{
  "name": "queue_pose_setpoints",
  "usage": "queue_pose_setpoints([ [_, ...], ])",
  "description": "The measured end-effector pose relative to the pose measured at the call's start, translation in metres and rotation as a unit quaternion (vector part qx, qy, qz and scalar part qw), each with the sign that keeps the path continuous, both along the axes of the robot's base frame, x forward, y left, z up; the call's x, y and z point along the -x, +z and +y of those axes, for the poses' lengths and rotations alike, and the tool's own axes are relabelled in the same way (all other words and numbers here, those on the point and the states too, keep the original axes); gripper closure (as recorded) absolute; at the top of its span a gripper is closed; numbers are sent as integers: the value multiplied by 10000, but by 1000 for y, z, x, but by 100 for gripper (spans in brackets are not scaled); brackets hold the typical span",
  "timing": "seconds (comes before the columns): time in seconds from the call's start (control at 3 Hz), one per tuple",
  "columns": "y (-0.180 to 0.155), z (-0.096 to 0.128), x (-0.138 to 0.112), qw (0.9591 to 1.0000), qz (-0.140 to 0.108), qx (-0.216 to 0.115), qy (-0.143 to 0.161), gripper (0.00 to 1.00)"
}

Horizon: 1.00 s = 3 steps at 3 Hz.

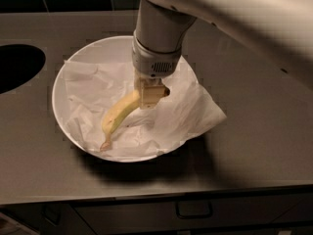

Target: Pick banana from white bowl

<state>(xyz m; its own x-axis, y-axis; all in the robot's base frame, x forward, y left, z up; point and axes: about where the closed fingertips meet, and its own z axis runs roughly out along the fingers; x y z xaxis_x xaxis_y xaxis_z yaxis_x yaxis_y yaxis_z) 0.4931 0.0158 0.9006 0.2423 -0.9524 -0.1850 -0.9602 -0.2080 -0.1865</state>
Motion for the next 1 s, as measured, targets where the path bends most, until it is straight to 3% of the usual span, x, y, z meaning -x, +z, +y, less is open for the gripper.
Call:
queue_pose_setpoints([
  [0.33, 17, -2, -1, 9997, -244, 14, -56, 100],
  [1.0, 47, -31, -4, 9950, -788, -221, -577, 100],
])
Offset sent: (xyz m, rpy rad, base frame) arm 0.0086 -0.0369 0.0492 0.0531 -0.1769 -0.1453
